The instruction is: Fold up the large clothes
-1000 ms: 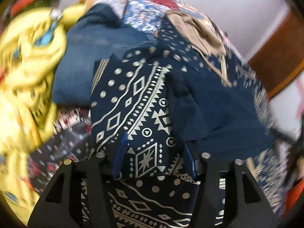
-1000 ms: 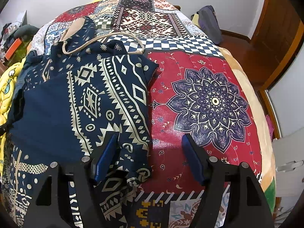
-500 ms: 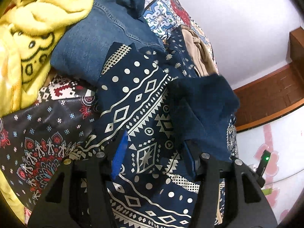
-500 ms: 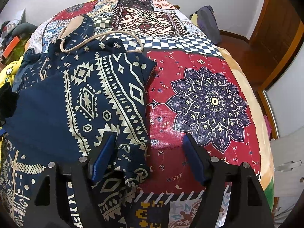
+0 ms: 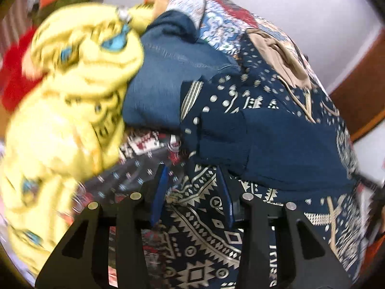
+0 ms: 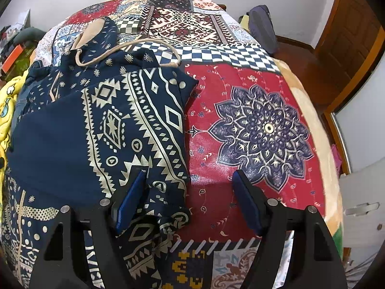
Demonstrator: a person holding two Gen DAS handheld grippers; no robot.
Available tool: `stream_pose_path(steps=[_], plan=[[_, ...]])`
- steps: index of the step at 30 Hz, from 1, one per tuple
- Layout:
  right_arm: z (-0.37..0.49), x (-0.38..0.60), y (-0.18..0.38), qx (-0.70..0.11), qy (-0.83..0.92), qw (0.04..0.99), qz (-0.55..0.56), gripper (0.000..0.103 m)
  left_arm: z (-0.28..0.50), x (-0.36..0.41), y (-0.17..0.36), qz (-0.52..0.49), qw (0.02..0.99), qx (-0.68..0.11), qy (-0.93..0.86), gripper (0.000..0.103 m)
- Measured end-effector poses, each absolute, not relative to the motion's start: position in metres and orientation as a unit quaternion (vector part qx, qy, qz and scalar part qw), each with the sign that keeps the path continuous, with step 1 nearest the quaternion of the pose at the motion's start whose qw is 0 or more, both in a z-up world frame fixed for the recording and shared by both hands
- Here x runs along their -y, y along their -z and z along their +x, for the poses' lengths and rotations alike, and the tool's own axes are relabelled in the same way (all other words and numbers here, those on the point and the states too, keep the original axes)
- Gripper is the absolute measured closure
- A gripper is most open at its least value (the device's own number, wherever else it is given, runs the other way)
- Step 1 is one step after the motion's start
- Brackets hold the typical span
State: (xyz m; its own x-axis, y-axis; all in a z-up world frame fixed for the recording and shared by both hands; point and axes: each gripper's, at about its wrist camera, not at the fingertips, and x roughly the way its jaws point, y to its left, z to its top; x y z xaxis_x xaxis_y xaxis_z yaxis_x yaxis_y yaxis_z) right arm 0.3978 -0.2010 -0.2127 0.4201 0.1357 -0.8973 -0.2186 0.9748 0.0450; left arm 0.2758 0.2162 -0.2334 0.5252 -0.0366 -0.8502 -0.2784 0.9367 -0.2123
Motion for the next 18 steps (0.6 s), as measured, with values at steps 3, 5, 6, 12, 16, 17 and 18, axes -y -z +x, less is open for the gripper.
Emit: stream_pose_path(steps=[3,5,6,12,16,17,18], plan=[[0.397,0.192,0.195,-0.51,-0.111,0.851,-0.067,0.033,0.284,-0.204,0.211,-0.092,0.872,-0.476,-0.067,0.06],[0.399,0.182,0.18,-0.494,-0.12,0.857,-0.083,0.033,0.292,-0.195,0.198,-0.058,0.88,-0.467,-0.061,0.057],[0.4,0.179,0.173,-0.486,-0.125,0.86,-0.086,0.032,0.297,-0.189,0.19,-0.043,0.885,-0.461,-0.057,0.051],[0.422,0.145,0.137,-0.445,-0.168,0.876,-0.083,0.031,0.344,-0.153,0.153,0.014,0.908,-0.417,-0.025,0.031],[0.445,0.12,0.128,-0.435,-0.187,0.877,-0.08,0.031,0.388,-0.134,0.144,0.024,0.913,-0.406,-0.009,0.023],[0.45,0.115,0.128,-0.434,-0.193,0.876,-0.077,0.031,0.398,-0.132,0.145,0.025,0.914,-0.406,-0.006,0.022],[0.458,0.108,0.129,-0.435,-0.2,0.875,-0.074,0.031,0.411,-0.13,0.147,0.026,0.913,-0.407,-0.003,0.022]])
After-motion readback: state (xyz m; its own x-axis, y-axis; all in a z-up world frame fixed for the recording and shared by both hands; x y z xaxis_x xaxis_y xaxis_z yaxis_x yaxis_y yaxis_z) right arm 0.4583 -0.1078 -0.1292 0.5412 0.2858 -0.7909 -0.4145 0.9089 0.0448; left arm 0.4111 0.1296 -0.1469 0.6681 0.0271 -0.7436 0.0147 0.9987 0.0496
